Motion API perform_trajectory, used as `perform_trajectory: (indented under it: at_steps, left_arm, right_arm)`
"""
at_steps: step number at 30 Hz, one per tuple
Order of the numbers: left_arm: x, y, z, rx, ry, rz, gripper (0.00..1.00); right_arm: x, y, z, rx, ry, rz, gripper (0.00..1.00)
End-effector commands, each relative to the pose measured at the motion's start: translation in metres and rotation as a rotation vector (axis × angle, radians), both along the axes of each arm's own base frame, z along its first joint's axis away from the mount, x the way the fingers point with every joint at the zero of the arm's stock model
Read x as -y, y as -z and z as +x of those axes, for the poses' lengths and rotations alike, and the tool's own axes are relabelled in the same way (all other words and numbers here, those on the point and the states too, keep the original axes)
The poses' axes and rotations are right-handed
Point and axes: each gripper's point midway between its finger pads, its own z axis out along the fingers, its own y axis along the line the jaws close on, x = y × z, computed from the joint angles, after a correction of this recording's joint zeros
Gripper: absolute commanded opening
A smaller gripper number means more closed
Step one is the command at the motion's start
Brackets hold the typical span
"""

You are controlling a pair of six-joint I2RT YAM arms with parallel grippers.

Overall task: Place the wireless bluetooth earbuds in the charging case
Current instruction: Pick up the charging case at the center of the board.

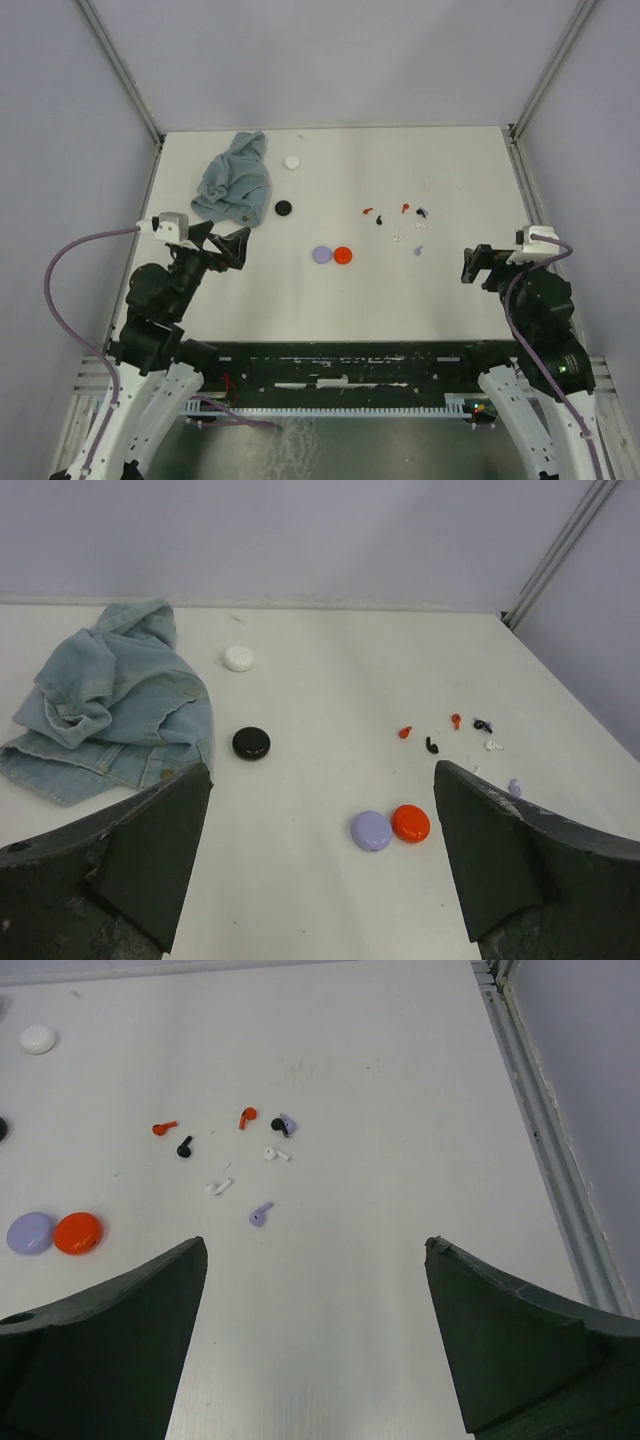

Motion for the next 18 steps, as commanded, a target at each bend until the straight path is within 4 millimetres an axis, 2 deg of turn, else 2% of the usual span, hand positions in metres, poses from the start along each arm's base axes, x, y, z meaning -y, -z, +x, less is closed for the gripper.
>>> perform_trajectory:
  at_steps: [1, 10, 18]
  left_arm:
    - [0.005, -0.020, 0.004, 0.060, 0.024, 0.000, 0.99]
    - [0.029, -0.011, 0.017, -0.091, 0.118, -0.020, 1.00]
    - [0.054, 0.013, 0.043, -0.330, 0.161, -0.071, 0.99]
  right_arm:
    - [0.000, -0.014, 0.004, 0.049, 0.002, 0.005, 0.99]
    - [0.001, -0.014, 0.002, 0.061, 0.005, 0.009, 0.99]
    - [0.002, -0.014, 0.002, 0.065, 0.013, 0.013, 0.99]
